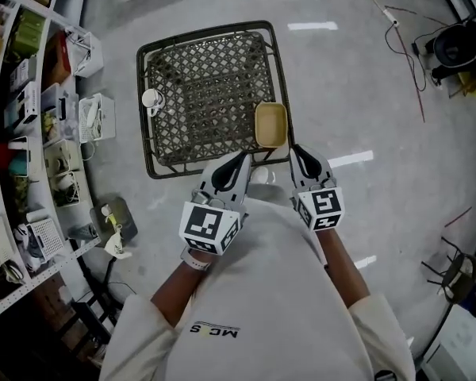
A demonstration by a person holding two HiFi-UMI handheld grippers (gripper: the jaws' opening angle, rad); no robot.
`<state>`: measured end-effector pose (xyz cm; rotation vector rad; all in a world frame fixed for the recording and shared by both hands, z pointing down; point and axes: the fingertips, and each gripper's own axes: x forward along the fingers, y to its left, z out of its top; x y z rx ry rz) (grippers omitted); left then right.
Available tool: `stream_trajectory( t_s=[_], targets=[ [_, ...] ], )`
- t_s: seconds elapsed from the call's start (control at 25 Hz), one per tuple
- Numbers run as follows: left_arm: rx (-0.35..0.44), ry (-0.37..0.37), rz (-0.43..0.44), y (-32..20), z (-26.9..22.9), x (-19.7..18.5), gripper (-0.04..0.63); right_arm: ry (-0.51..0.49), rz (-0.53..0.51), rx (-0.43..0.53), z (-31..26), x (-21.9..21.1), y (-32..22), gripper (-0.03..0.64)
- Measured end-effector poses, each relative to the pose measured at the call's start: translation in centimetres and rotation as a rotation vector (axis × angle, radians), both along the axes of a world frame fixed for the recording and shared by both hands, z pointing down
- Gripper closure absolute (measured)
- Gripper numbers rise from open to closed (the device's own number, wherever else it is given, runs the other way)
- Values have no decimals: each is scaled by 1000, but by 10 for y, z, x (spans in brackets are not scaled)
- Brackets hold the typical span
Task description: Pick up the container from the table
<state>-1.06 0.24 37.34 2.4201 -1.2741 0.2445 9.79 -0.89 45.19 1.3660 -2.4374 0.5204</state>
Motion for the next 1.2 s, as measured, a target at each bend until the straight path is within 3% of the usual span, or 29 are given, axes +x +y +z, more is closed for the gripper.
stream_trajectory(
  t_s=[0.68, 1.2],
  targets=[
    [-67, 12, 66, -15, 20, 7, 575, 66, 72, -189, 93, 13, -32, 549],
    [-132, 13, 67, -28, 54, 7, 575, 104, 126, -345, 181, 20, -42, 532]
  ],
)
